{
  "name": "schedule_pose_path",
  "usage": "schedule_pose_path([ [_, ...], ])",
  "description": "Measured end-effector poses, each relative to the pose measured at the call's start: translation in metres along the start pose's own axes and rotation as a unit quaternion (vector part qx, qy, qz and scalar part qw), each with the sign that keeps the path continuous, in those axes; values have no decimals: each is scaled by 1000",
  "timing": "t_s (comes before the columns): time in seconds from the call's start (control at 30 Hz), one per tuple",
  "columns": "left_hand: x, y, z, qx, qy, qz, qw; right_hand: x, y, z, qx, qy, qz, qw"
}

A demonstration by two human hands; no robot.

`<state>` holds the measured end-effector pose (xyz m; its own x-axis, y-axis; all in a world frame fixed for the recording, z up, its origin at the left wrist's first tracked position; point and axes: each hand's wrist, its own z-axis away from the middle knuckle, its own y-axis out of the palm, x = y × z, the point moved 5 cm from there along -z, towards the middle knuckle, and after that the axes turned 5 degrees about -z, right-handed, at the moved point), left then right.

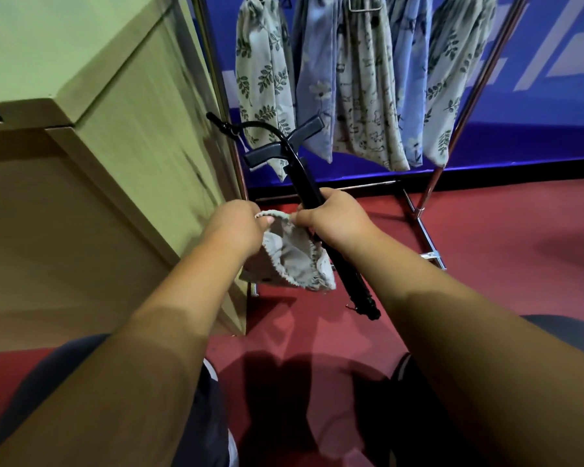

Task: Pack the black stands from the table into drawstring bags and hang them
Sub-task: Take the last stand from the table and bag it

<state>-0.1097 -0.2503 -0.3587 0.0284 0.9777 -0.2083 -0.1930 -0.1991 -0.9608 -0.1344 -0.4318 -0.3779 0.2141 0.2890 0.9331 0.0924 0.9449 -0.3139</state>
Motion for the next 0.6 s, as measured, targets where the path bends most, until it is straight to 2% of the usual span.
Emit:
schedule_pose_path([
  [0.17, 11, 4, 1, 53, -45, 147, 987, -1, -5, 5, -10, -6, -52, 999],
  [0.27, 14, 5, 0, 70, -65, 197, 976, 3, -8, 7, -12, -12, -58, 998],
  [0.43, 17, 16, 3, 111, -150, 350, 918, 4, -10, 11, 12, 0, -49, 999],
  [0.5, 18, 18, 2, 104, -158, 364, 912, 4, -9, 12, 24, -10, -86, 996],
  [0.6, 21, 15, -1, 70, -148, 348, 923, 7, -8, 14, 46, -24, -142, 988],
])
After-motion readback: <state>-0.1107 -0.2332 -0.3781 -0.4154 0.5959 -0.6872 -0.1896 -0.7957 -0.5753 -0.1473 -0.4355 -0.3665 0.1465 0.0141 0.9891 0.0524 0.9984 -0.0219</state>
